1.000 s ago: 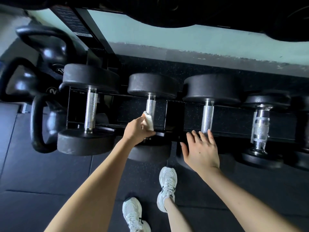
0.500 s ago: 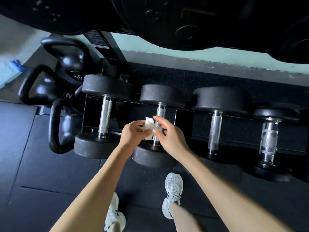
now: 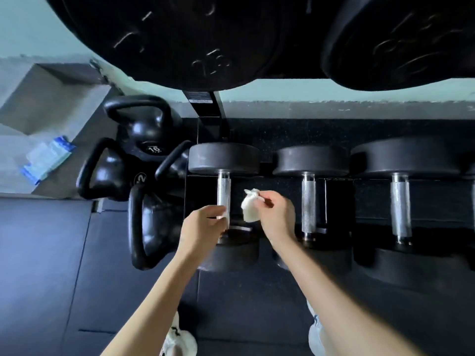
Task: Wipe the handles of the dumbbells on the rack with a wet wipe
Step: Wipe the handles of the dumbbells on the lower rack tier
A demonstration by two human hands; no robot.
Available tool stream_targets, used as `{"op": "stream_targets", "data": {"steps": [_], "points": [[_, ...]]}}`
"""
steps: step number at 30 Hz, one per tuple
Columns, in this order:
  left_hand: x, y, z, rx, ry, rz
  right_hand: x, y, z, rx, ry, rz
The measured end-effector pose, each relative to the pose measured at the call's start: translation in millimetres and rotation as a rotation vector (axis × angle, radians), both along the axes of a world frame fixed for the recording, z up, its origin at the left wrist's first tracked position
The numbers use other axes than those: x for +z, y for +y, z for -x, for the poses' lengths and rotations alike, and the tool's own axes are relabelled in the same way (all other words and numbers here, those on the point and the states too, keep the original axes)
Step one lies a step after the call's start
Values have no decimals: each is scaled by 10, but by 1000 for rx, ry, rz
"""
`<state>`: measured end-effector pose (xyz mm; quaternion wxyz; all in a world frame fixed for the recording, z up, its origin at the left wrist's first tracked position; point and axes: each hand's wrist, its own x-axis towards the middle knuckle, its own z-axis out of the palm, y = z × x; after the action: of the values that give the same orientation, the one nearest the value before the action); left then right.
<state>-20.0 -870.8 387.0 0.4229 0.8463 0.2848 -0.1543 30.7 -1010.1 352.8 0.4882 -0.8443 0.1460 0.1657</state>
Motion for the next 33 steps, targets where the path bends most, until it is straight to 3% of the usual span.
{"op": "stream_targets", "data": {"steps": [3,6,8,11,14,17,19,22,29,33], "points": [[-111,325,190,31,-66,-197,-91,331,-113,18,-166,163],[-309,513,299,69,18,-238,-274,663,-166,58,-136,136],[-439,537,327,53,115,-172,-384,809,-174,-75,-70,-1],[-620,475,336,140,210,73,-497,895,-219,-280,-52,-103],[-744,367,383,231,169,202,-490,922,-189,-189,-111,-11],[-781,323,402,317,111,196,-532,836,-11,-45,-74,111],[-806,322,418,338,91,198,-570,747,102,7,57,145],[-861,322,446,323,88,198,-605,716,119,-89,209,67],[-894,320,444,342,43,203,-487,1073,-230,-368,123,-34],[-883,318,437,340,22,195,-528,1153,-410,-370,68,-24]]}}
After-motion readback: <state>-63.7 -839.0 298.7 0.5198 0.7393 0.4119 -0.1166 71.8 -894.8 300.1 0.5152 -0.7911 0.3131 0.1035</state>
